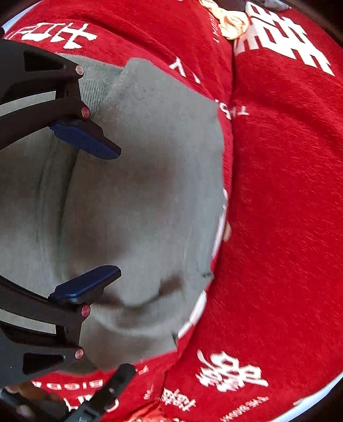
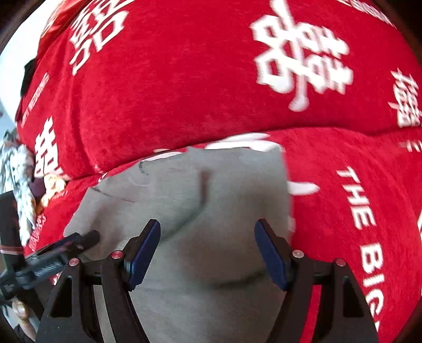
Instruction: Fold small clothes
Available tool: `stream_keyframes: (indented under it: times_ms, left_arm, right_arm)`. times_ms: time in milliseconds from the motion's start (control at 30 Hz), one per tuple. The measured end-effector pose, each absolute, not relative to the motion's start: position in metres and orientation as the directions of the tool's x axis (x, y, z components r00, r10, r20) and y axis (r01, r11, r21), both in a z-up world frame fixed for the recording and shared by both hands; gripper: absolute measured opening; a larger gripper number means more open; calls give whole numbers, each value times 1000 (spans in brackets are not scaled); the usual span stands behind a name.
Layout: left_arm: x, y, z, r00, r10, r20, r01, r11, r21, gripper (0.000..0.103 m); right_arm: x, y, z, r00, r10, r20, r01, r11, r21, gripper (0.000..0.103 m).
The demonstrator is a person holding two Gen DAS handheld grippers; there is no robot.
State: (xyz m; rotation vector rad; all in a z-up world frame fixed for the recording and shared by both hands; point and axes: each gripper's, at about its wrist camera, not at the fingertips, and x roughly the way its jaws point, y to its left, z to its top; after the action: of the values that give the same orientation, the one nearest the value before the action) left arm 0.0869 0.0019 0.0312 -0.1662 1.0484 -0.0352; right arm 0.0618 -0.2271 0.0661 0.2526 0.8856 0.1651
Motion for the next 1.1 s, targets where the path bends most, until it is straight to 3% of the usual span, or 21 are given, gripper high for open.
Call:
stream_keyframes:
  times_ms: [133,267,433,500,700,767,800,833,1000,1100]
  left_arm:
    - [83,5,19,494,-94,-864,-35,991,-128,83]
    - [75,4,19,496,-95,-863,19,995,-99,83]
    - [72,-2,16,515,-77,-854,48,997,-61,83]
    - [71,-4,14,522,-73,-850,51,997,-55,90]
    - [67,-3,14,532,-87,-842,60,996,-64,90]
    - [66,-3,14,534,-85,-841,68,996,-57,90]
    - [66,-3,14,534,-84,-842,69,996,-55,90]
    - [66,-3,14,531,-83,-843,67,996,-56,90]
    - [70,5,21,521,-146,-841,27,988,-155,90]
    - [73,1,16,515,-126,-848,26,991,-131,90]
  right_arm:
    - [86,-175,56,563,244,-790,-127,970,209,77]
    - [98,-161,32,505,86,-859,-89,995,47,77]
    - [66,-210,33,528,137,-838,-9,988,155,77]
    - [58,-222,37,542,180,-821,1,977,214,77]
    - [72,-227,31,533,342,-774,22,909,417,77]
    - [76,-225,26,546,357,-758,33,895,445,51]
    - [78,-225,24,541,356,-762,36,895,444,16]
    - [81,-224,21,521,359,-775,41,896,442,9]
    - [72,-221,47,609,325,-724,-28,921,389,8]
    - [67,-218,60,662,283,-694,-56,942,331,8]
